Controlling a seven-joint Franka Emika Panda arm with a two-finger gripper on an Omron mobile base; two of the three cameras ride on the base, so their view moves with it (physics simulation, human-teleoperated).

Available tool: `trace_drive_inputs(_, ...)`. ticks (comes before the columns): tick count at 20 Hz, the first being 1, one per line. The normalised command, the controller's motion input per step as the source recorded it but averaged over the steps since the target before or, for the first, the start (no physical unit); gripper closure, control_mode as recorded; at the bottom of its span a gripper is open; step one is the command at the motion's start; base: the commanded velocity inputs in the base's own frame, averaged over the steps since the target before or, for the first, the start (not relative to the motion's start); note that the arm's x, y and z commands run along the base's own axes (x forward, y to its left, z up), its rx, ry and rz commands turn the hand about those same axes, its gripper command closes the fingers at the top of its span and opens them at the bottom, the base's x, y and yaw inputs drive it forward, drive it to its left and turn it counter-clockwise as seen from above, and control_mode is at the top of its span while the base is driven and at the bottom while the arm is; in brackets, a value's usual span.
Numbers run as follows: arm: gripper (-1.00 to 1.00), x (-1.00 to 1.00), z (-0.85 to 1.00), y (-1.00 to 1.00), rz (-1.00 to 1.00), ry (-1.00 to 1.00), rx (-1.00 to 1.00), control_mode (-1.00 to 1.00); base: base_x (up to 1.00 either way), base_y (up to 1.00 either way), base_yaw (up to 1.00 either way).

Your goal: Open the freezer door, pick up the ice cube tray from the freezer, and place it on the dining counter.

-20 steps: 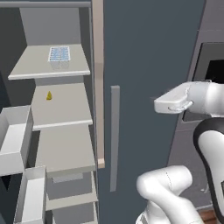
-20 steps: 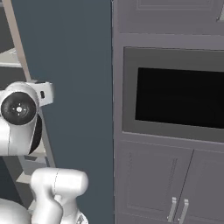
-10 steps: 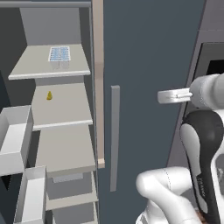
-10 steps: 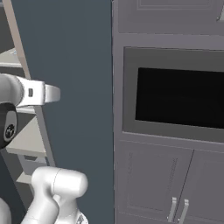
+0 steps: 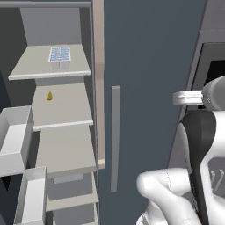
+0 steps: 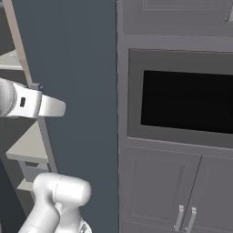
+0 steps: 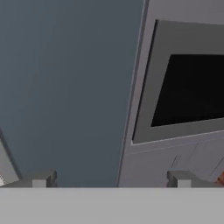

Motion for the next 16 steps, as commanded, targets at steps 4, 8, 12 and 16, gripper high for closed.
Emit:
trace_drive_inputs(4, -1.00, -0.46, -0.20, -0.41, 0.00, 0.02, 0.00, -1.00, 0.00, 0.00, 0.00)
trace_drive_inputs(8, -1.00, -0.28, -0.09, -0.07, 0.07, 0.04, 0.00, -1.00, 0.00, 0.00, 0.00)
trace_drive_inputs(12, -1.00, -0.07, -0.01, 0.00, 0.08, 0.11, 0.00, -1.00, 0.00, 0.00, 0.00)
trace_drive_inputs(16, -1.00, 0.00, 0.00, 0.00, 0.15, 0.12, 0.02, -1.00, 0.00, 0.00, 0.00)
